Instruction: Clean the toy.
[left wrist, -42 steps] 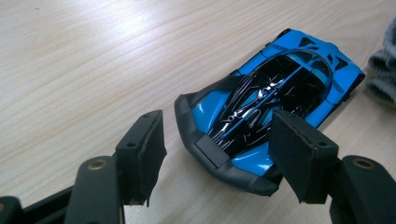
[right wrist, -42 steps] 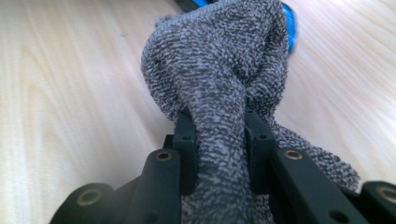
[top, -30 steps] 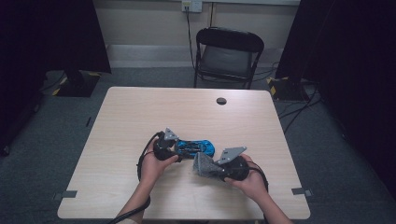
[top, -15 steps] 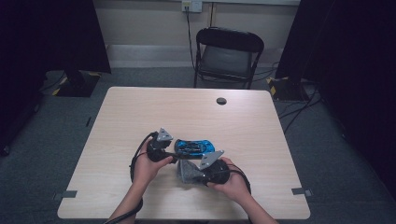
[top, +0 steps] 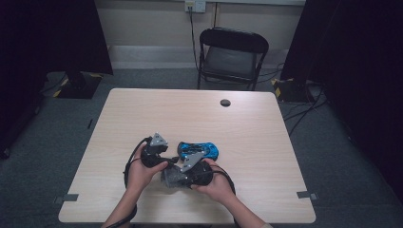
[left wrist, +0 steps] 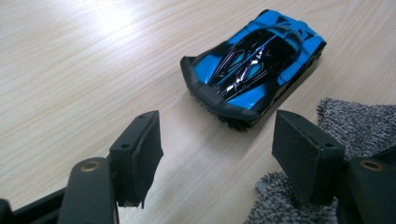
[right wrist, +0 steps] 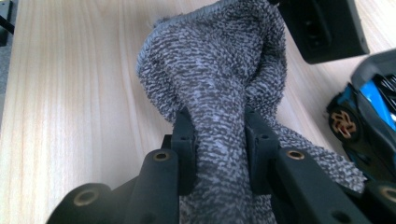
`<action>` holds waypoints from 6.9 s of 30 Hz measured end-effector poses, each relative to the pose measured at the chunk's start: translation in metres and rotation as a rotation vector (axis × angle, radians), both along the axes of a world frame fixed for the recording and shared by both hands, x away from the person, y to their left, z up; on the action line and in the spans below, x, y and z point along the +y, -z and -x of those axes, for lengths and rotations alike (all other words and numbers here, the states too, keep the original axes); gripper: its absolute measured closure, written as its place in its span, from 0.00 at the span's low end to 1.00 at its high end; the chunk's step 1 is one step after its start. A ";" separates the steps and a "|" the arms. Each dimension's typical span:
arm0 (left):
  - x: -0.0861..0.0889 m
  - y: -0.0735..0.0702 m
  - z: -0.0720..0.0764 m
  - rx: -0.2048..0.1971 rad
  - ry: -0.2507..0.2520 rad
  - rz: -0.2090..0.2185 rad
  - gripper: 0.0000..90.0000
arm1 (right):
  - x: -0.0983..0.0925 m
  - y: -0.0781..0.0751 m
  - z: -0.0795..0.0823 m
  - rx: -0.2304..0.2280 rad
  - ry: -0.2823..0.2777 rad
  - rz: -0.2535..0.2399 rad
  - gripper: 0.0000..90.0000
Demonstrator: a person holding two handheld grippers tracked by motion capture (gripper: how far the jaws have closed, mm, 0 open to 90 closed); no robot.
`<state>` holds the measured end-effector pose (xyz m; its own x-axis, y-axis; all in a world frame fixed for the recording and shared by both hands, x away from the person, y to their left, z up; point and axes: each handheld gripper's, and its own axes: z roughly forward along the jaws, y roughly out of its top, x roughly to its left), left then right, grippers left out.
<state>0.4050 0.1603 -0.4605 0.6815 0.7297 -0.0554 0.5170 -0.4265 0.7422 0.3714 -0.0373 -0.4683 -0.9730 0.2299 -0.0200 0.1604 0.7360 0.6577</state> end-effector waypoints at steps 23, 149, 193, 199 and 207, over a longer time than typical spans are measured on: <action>-0.013 -0.005 -0.006 0.001 0.000 0.021 0.36 | -0.021 0.000 0.006 0.034 -0.022 -0.005 0.72; -0.010 0.017 -0.019 0.085 0.003 0.079 0.36 | -0.055 0.021 -0.102 -0.057 0.115 -0.016 0.16; -0.019 0.006 -0.019 0.108 0.012 0.104 0.31 | -0.066 0.017 -0.091 -0.070 0.173 0.054 0.21; -0.016 0.004 -0.014 0.107 0.036 0.112 0.31 | -0.068 0.017 -0.090 -0.069 0.178 0.056 0.22; -0.005 -0.002 -0.002 0.101 0.047 0.115 0.28 | -0.073 0.017 -0.086 -0.068 0.211 0.053 0.23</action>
